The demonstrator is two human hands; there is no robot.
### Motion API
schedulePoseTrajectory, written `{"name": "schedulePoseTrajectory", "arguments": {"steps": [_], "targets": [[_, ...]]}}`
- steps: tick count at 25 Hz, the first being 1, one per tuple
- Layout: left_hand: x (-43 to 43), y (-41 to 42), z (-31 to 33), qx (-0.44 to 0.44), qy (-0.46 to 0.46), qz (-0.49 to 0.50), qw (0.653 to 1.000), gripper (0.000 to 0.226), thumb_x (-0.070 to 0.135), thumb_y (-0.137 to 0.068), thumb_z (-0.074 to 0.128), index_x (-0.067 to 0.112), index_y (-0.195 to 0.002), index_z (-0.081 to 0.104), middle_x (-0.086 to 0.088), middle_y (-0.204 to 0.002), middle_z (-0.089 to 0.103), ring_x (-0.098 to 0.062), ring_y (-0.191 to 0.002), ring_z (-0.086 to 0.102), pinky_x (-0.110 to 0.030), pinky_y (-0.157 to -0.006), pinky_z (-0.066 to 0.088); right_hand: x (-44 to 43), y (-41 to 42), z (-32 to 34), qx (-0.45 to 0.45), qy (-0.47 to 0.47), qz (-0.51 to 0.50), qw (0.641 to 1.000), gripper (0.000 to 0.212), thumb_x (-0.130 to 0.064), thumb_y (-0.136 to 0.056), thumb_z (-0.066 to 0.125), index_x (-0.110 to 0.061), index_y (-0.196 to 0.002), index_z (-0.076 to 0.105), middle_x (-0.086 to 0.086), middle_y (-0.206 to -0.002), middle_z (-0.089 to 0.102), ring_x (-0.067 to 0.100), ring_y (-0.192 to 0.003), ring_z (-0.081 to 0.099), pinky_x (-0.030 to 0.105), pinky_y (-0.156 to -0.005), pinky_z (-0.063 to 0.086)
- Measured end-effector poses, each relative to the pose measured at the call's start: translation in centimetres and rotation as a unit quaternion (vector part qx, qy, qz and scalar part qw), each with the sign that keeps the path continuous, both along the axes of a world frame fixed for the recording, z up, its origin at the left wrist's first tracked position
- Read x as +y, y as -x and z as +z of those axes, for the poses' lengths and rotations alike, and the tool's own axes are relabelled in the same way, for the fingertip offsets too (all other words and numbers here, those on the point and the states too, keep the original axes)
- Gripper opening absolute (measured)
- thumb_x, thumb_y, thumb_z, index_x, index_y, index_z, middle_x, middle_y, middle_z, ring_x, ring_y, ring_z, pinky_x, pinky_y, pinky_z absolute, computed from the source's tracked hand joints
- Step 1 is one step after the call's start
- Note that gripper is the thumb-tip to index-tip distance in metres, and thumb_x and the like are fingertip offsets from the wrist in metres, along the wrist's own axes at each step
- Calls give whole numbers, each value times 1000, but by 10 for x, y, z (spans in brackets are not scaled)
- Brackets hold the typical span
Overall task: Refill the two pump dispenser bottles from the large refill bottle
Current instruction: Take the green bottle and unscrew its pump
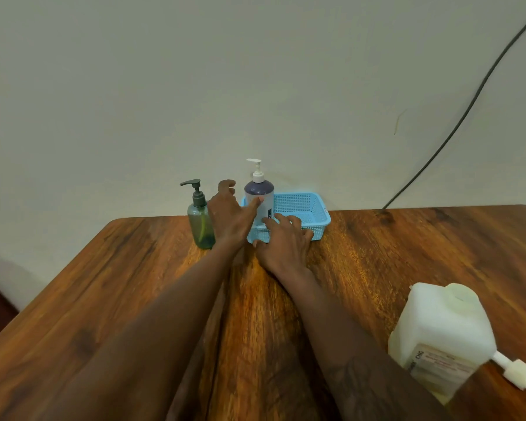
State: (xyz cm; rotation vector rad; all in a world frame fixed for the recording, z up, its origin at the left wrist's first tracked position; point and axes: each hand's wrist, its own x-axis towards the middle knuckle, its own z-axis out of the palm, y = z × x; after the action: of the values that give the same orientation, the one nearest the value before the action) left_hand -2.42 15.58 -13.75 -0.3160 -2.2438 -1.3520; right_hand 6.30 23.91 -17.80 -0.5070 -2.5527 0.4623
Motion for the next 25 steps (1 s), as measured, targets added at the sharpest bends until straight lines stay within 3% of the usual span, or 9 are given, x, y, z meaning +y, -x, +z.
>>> {"name": "schedulePoseTrajectory", "arguments": {"steps": [3, 5, 7, 9, 11, 13, 15, 17, 25], "targets": [[-25, -14, -2, 97, -1, 28, 995, 45, 37, -77, 86, 17, -112, 66, 1, -93, 67, -10, -85, 59, -35, -80, 56, -12, -6, 9, 45, 10, -27, 999, 57, -48, -89, 69, -27, -140, 58, 0, -146, 54, 27, -136, 40, 50, -103, 35], [-43, -21, -4, 113, -10, 76, 991, 54, 35, -73, 88, 19, -117, 62, -1, -101, 63, -13, -93, 53, -30, -80, 49, -27, -5, 15, 100, 31, -13, 994, 53, -45, -87, 71, -23, -135, 62, -1, -137, 61, 27, -127, 48, 47, -97, 42], [-58, -21, -8, 83, -26, 114, 990, 71, 35, -68, 90, 19, -127, 54, -6, -120, 57, -19, -108, 50, -25, -85, 41, -41, -1, 21, 127, 85, 19, 988, 53, -42, -88, 72, -20, -134, 61, 1, -132, 63, 26, -124, 51, 46, -98, 45], [-71, -15, -12, 39, -15, 127, 991, 90, 39, -64, 91, 20, -139, 44, -7, -136, 50, -22, -124, 45, -29, -97, 41, -52, 3, 25, 132, 130, 45, 982, 53, -42, -91, 70, -18, -137, 58, 4, -135, 61, 26, -126, 50, 45, -102, 43], [-79, -5, -17, -41, -11, 97, 994, 108, 43, -63, 92, 17, -150, 34, -10, -150, 43, -27, -138, 39, -38, -111, 36, -59, 6, 27, 122, 148, 60, 980, 53, -42, -95, 65, -17, -140, 56, 7, -138, 59, 26, -129, 49, 44, -106, 42], [-83, 4, -20, -127, -23, 52, 990, 116, 44, -64, 93, 14, -156, 28, -13, -154, 43, -32, -142, 40, -42, -113, 37, -62, 9, 26, 108, 146, 71, 981, 53, -42, -97, 63, -17, -143, 54, 8, -141, 57, 27, -130, 48, 43, -107, 43], [-84, 9, -25, -151, 4, 30, 988, 101, 44, -67, 91, 10, -148, 42, -13, -143, 55, -33, -132, 52, -37, -100, 46, -62, 12, 24, 100, 147, 76, 981, 54, -44, -98, 62, -17, -143, 52, 9, -141, 56, 26, -130, 48, 43, -106, 46], [-86, 6, -26, -115, 32, 33, 992, 82, 46, -68, 90, 9, -134, 56, -12, -128, 65, -28, -116, 62, -28, -85, 47, -61, 13, 22, 97, 155, 72, 981, 54, -47, -97, 61, -19, -143, 52, 9, -138, 56, 26, -128, 50, 42, -103, 47], [-86, -56, 2, -31, 12, -21, 999, 64, 30, -69, 89, 6, -123, 66, -8, -106, 73, -15, -88, 65, -11, -67, 44, -60, -19, 41, 114, 209, 96, 966, 55, -55, -96, 59, -26, -142, 51, 10, -129, 58, 24, -117, 54, 36, -93, 48]]}}
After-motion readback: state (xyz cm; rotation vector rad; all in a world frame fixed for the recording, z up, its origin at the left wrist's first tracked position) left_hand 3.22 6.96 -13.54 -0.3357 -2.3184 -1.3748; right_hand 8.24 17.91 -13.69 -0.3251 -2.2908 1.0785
